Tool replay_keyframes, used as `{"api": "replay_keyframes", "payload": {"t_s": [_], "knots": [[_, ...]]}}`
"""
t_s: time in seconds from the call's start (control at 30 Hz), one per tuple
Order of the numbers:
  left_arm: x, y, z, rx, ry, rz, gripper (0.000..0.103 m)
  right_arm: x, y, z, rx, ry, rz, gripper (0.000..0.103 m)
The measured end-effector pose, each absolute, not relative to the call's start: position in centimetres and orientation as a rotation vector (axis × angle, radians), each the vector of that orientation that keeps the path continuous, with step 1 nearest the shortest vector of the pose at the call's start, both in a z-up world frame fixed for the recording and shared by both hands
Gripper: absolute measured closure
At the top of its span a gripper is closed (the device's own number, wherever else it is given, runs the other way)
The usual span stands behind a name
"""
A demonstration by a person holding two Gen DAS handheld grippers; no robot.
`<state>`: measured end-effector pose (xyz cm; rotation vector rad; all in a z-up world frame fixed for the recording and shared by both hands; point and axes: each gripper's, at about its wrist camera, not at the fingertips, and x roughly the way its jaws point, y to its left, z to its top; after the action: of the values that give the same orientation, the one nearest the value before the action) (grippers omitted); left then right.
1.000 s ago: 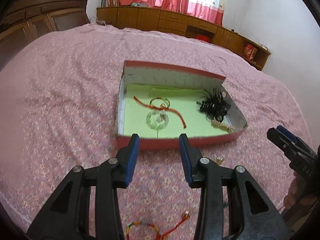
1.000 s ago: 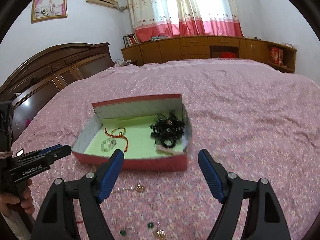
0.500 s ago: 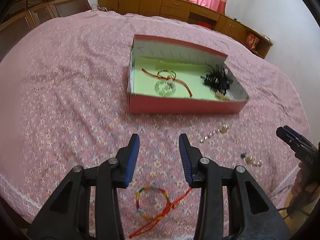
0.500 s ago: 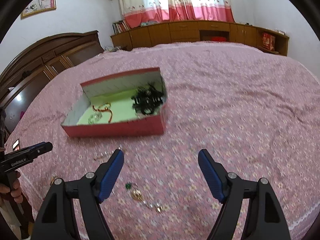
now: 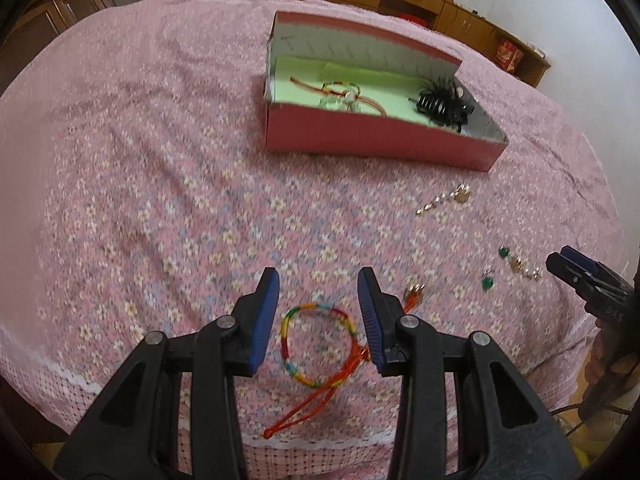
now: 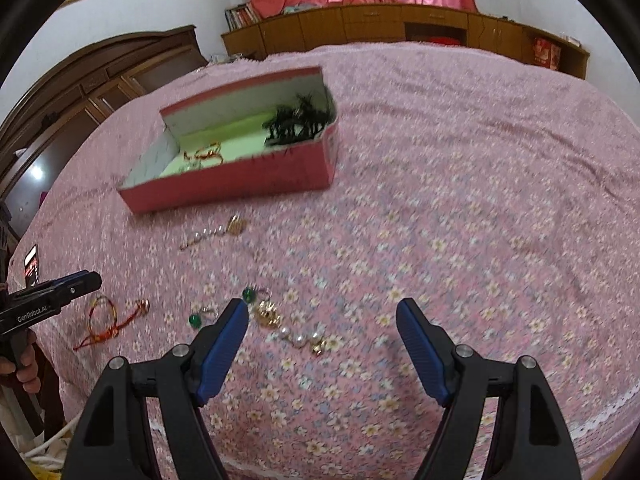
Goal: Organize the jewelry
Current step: 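Grasp the second rainbow bracelet with the left gripper while the right grasps pearl earrings, then carry the rainbow bracelet and pearl earrings over the box and lower them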
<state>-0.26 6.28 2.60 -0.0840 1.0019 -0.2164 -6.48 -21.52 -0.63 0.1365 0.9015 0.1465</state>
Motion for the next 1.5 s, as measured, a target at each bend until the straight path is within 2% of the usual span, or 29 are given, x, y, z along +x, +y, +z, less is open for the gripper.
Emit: {"api": "replay_keyframes", "payload": {"t_s": [0.3, 0.7, 0.87, 1.1, 1.17, 1.37, 1.5], "knots": [[-0.7, 6.1, 0.3, -0.054, 1.059, -0.2, 0.071, -6.1, -20.4, -2.6, 0.123, 0.952, 0.166, 0.025], [-1.3, 4.9, -0.5, 0.018, 1.054, -0.207, 0.072, -5.6, -19.9, -3.7, 0.07, 0.955, 0.148, 0.033], [-1.9, 5.4, -1.1, 0.016, 1.055, -0.216, 0.074, -5.3, -19.6, -3.6, 0.058, 0.937, 0.149, 0.046], [-2.1, 5.6, -1.5, 0.004, 1.058, -0.232, 0.103, -5.2, -19.3, -3.6, 0.05, 0.924, 0.162, 0.076], [-2.1, 5.6, -1.5, -0.002, 1.057, -0.233, 0.103, -5.3, -19.4, -3.7, 0.054, 0.922, 0.165, 0.084], [-2.4, 5.7, -0.8, -0.017, 1.038, -0.242, 0.103, -5.6, -19.7, -3.3, 0.082, 0.902, 0.173, 0.094], [-2.6, 5.7, 0.3, -0.029, 1.011, -0.253, 0.103, -6.1, -19.9, -2.8, 0.093, 0.879, 0.185, 0.094]]}}
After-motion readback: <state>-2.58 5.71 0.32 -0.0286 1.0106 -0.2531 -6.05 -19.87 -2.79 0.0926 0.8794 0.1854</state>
